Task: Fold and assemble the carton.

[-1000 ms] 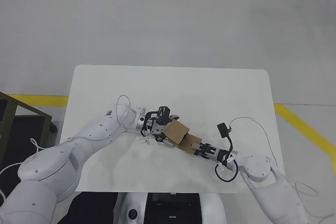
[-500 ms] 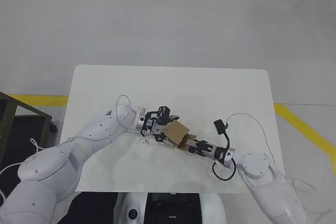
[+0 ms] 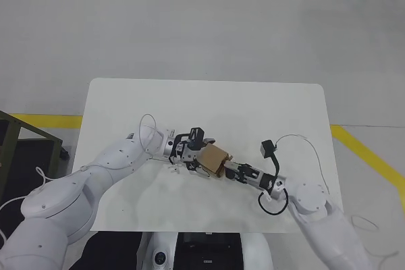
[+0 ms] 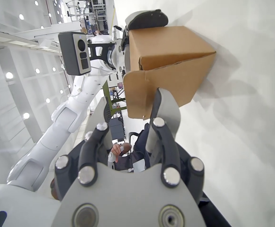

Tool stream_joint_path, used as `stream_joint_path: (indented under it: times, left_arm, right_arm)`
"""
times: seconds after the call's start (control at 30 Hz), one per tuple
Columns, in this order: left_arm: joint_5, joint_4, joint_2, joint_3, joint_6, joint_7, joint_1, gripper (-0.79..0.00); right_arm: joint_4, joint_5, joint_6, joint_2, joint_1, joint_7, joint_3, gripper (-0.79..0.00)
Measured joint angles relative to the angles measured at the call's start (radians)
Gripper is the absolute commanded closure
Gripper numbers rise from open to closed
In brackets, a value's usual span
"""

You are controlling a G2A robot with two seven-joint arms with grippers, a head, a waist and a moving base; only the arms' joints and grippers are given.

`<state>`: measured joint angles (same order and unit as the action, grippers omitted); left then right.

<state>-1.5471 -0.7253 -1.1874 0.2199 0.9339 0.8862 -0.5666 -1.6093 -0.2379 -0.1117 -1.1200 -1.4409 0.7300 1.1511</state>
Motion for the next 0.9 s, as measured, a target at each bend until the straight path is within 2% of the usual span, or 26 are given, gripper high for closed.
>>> stream_joint_path:
  times: [0.5,0.7,0.9]
  left_arm:
    - [0.000,0.006,-0.002,0.006,0.004,-0.004,-0.001,-0.785]
    - [-0.002,0.006,-0.003,0.007,0.005,-0.005,-0.002,-0.785]
    - [-0.002,0.008,-0.004,0.009,0.005,-0.005,-0.003,-0.785]
  right_arm:
    - [0.105,-0.067,-0.023,-0.008,0.046,0.029,-0.016,-0.209]
    - [0.131,-0.105,-0.046,-0.012,0.058,0.048,-0.021,-0.209]
    - [0.160,-0.133,-0.066,-0.016,0.071,0.063,-0.026,-0.163]
